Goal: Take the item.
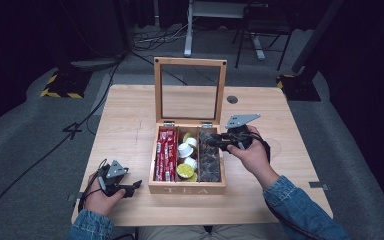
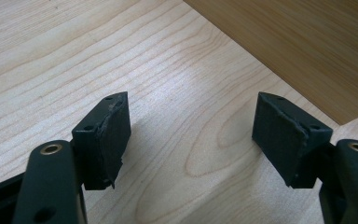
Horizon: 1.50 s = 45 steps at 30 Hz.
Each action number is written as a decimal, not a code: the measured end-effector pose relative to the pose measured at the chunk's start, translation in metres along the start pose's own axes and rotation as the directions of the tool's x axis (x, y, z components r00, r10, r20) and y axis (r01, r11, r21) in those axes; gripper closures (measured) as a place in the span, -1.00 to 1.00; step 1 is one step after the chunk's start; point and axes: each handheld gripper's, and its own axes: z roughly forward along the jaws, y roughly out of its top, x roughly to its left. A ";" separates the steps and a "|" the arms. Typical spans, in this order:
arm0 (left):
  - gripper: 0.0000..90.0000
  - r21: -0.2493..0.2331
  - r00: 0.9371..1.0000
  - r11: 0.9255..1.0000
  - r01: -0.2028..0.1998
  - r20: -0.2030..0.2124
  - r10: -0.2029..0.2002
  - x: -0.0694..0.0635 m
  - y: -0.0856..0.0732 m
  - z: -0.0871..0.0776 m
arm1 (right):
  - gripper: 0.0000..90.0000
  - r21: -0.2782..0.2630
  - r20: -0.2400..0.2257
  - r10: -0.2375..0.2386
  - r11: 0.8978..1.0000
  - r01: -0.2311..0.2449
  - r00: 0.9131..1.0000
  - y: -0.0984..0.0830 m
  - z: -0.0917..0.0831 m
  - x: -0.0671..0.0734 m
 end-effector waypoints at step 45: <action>-0.51 0.006 1.000 1.000 0.022 -0.014 -0.022 0.008 0.002 0.003 | 0.66 -0.065 0.297 0.052 0.997 -0.034 0.953 -0.031 -0.138 -0.033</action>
